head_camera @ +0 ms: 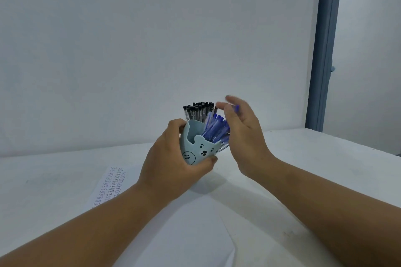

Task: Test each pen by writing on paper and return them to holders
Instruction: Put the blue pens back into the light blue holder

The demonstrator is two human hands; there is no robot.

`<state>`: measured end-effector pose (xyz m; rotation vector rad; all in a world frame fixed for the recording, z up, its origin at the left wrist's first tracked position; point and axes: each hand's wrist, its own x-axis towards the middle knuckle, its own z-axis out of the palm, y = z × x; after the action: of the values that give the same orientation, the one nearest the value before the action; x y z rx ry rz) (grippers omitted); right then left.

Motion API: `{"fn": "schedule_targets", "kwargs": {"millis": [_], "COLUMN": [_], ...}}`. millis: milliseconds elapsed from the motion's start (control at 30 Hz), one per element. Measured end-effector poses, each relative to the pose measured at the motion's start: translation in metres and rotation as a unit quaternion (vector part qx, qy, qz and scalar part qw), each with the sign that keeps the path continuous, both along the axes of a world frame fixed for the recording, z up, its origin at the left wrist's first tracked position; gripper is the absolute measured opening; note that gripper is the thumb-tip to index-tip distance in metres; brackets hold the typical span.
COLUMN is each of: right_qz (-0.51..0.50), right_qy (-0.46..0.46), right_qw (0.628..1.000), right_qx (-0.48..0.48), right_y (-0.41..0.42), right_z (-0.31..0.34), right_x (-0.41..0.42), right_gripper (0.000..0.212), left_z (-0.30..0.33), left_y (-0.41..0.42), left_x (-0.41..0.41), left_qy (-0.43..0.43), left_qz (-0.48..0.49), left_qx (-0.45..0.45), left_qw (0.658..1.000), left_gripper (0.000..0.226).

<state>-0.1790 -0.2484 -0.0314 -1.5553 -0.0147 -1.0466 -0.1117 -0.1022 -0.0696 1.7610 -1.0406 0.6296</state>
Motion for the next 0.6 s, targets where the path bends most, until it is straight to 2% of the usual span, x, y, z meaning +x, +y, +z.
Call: {"fn": "schedule_targets", "kwargs": {"millis": [67,267,367,467,600], "right_qz": [0.002,0.016,0.026,-0.005,-0.027], "right_qy": [-0.01,0.033,0.048,-0.011,-0.081], "right_qw": [1.0,0.996,0.992,0.981,0.98], "right_qx": [-0.01,-0.079,-0.117,-0.191,-0.18], "right_y": [-0.002,0.008,0.006,0.01,0.012], "right_z": [-0.001,-0.003,-0.006,-0.006,-0.005], "right_x": [0.0,-0.005,-0.004,-0.006,-0.005], "right_gripper": [0.031,0.021,0.026,0.016,0.026], "left_z": [0.0,0.0,0.0,0.001,0.001], "left_y": [0.001,0.001,0.001,0.001,-0.001], "left_x": [0.0,0.001,0.002,0.001,-0.001], "left_qy": [-0.001,-0.008,-0.039,-0.117,-0.082], "left_qz": [-0.001,0.008,0.017,0.039,-0.004], "left_qx": [0.002,0.009,0.026,0.073,0.063], "left_qw": [1.0,1.0,0.999,0.99,0.995], "left_gripper": [0.07,0.071,0.074,0.08,0.08]}}
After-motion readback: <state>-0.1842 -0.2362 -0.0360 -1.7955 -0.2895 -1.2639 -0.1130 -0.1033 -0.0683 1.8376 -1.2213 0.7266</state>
